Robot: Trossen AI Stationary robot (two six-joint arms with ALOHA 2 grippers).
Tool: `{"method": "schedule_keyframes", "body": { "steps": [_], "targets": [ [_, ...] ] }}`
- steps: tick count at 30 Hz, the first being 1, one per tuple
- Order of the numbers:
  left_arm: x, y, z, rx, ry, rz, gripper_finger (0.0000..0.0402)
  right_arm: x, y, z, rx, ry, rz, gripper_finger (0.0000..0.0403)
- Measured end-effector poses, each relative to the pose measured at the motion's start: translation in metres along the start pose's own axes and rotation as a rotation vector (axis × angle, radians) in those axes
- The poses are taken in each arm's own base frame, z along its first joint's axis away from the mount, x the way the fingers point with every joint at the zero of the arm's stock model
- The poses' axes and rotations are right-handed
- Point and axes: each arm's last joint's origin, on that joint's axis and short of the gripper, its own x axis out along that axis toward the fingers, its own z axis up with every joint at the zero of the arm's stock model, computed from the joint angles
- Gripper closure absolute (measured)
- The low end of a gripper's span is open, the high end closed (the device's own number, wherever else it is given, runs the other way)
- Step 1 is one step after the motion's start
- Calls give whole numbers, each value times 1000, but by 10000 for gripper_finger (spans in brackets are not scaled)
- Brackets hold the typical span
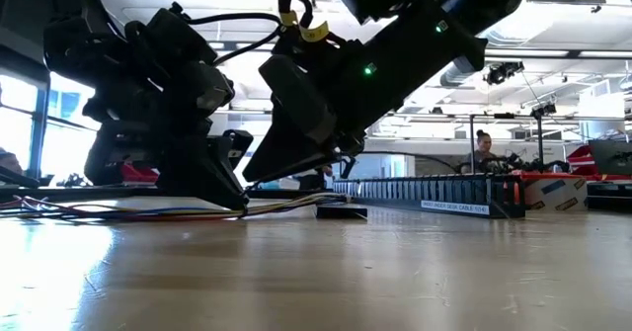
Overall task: Ziptie cables
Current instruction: Wrap the black zip tie around the cable wires
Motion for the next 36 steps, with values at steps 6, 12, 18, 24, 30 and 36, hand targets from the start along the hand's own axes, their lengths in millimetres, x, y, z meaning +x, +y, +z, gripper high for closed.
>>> {"method": "schedule_keyframes", "body": {
  "steps": [6, 12, 18, 24, 30, 36],
  "targets": [
    [0, 0, 0, -1, 0, 0, 401, 0, 0, -1, 21, 15, -4, 274],
    [0, 0, 0, -1, 0, 1, 401, -1, -3, -7, 48, 71, -27, 274],
    [0, 0, 0, -2, 0, 1, 401, 0, -1, 0, 82, 5, -1, 274],
    [0, 0, 0, -3, 0, 2, 401, 9, -3, -5, 57, -6, 8, 283],
    [0, 0, 0, -2, 0, 2, 401, 14, -2, -12, 33, 1, 2, 309],
    [0, 0, 0, -9, 0, 1, 401, 20, -2, -16, 38, -18, -8, 351]
  ]
}}
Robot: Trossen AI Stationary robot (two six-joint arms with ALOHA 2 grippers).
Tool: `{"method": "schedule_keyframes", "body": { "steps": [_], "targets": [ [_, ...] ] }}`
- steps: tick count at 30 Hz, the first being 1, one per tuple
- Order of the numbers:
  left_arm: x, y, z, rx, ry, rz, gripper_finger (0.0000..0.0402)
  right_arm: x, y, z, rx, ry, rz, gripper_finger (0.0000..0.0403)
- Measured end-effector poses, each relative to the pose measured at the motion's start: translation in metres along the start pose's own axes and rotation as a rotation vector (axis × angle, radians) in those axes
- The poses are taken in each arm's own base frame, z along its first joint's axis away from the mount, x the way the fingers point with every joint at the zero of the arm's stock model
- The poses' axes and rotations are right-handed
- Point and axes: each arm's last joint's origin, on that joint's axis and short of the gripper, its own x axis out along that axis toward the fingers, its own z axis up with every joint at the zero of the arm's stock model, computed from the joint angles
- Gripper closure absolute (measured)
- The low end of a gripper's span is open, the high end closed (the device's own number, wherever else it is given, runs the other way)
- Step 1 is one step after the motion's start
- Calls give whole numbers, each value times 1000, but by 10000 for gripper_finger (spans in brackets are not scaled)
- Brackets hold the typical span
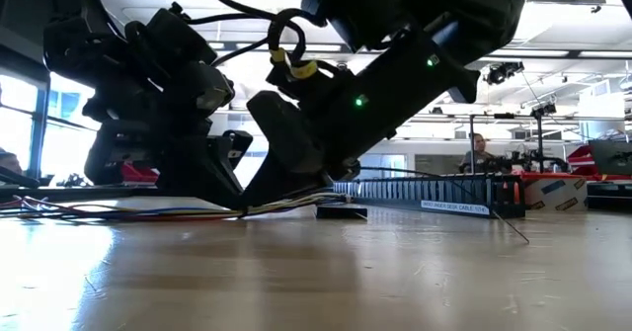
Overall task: Ziptie cables
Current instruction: Wrap the black zip tie around the cable wires
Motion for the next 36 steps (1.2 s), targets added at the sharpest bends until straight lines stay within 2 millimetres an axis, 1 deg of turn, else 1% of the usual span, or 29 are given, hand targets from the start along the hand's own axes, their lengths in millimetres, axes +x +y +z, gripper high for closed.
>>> {"method": "schedule_keyframes", "body": {
  "steps": [3, 6, 13, 15, 18, 25, 31, 36],
  "targets": [
    [0, 0, 0, -1, 1, -1, 400, 0, 0, 1, -6, -9, 3, 366],
    [0, 0, 0, -1, 1, -2, 400, 0, 1, 3, -7, -17, 6, 369],
    [0, 0, 0, -1, 1, -1, 400, 0, 2, 4, -39, -26, 7, 345],
    [0, 0, 0, 0, 0, -2, 400, 0, 2, 4, -40, -24, 6, 345],
    [0, 0, 0, -1, 0, -3, 400, 0, 1, 4, -48, -24, 5, 356],
    [0, 0, 0, 7, 1, -4, 400, -1, 3, 3, -77, -22, 0, 398],
    [0, 0, 1, 7, -3, 0, 400, -7, 11, 0, -95, -20, -51, 401],
    [0, 1, 2, 9, -12, 2, 401, -22, 17, 2, -114, 10, -82, 402]
  ]
}}
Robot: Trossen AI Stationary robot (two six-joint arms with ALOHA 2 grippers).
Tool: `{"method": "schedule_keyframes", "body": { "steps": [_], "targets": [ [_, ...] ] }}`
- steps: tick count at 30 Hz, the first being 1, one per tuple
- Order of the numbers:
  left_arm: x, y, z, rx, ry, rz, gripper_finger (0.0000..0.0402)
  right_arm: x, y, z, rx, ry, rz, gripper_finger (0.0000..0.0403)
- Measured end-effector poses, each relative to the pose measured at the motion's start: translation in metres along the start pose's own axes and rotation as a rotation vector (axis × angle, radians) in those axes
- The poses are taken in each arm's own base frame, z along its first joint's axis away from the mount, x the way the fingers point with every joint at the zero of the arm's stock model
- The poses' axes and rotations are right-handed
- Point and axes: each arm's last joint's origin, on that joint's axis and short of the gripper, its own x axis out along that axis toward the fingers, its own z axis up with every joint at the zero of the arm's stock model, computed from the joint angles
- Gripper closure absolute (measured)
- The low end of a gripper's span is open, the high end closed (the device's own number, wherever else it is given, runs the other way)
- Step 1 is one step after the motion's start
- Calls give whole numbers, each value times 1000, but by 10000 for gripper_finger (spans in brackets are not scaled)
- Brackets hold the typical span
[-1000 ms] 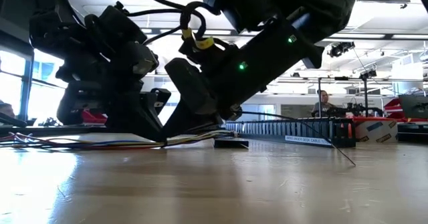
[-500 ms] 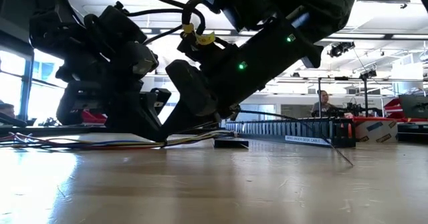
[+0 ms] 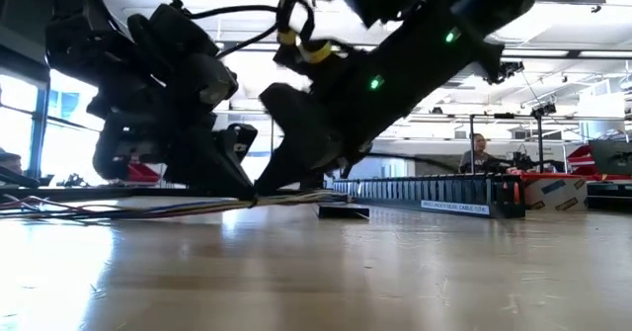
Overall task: Ziptie cables
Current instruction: Wrap the black zip tie around the cable wires
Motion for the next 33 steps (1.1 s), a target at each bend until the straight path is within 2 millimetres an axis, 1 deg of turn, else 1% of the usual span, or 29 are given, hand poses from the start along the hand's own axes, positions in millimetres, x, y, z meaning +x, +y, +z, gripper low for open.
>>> {"method": "schedule_keyframes", "body": {
  "steps": [4, 9, 17, 19, 23, 27, 30, 33],
  "targets": [
    [0, 0, 2, 3, -15, -3, 401, -14, 2, 6, -5, 10, -3, 403],
    [-1, -2, -4, -6, 29, -13, 401, -23, 8, 1, -32, 50, -12, 402],
    [-1, -1, -5, -16, 38, -12, 397, -25, 10, -1, -4, 56, -20, 402],
    [-1, -1, -5, -8, 38, -11, 384, -25, 10, -1, -8, 56, -20, 402],
    [-2, -1, -2, 1, 30, -6, 346, -25, 10, -1, -9, 55, -19, 402],
    [-3, -2, -1, -6, 4, -61, 310, -25, 10, 0, -10, 52, -18, 402],
    [-2, -4, 2, -7, -17, -55, 294, -24, 9, 0, -14, 52, -20, 402],
    [-2, -4, 4, 1, -37, -53, 290, -24, 9, 0, -16, 50, -21, 402]
  ]
}}
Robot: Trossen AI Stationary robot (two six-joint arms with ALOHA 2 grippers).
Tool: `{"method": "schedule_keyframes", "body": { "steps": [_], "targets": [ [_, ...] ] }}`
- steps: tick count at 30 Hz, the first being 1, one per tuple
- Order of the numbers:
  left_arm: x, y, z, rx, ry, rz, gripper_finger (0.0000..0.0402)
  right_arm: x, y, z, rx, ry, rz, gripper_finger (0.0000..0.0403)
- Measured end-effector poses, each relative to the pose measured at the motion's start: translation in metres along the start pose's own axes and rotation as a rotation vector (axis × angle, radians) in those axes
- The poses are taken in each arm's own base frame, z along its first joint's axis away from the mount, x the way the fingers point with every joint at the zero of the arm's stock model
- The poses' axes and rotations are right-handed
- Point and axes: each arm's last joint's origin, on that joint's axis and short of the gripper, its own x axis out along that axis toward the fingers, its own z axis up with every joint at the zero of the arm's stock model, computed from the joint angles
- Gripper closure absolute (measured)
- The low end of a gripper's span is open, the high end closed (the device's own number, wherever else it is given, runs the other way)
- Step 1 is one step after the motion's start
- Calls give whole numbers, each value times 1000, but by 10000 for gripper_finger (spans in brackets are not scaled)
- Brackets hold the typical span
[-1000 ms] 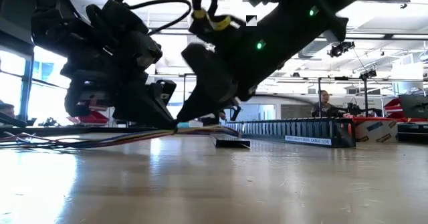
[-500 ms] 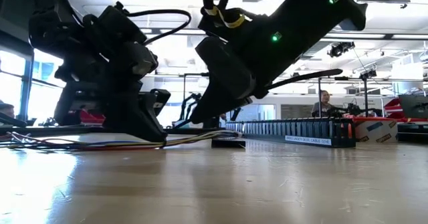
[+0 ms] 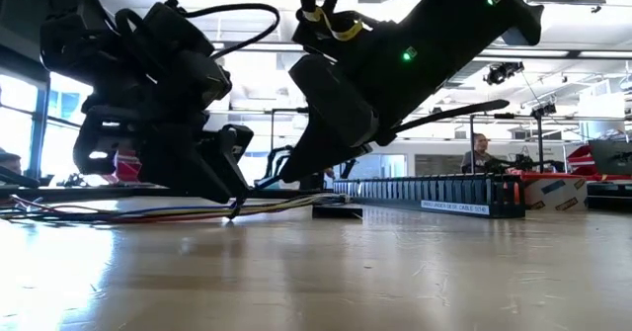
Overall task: Ziptie cables
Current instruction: Wrap the black zip tie around the cable wires
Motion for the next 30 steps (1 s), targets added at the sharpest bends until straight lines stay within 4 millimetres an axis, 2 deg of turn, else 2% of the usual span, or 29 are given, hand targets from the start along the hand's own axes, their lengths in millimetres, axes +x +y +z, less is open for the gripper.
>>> {"method": "schedule_keyframes", "body": {
  "steps": [12, 23, 30],
  "targets": [
    [0, 0, 1, -12, -10, -3, 329, 0, 2, 6, -71, -57, 12, 403],
    [3, 0, -3, -16, 5, -9, 383, 0, 2, 6, -108, -59, 14, 403],
    [3, -1, -3, -19, 15, -12, 388, -3, 7, 0, -138, -22, 36, 403]
  ]
}}
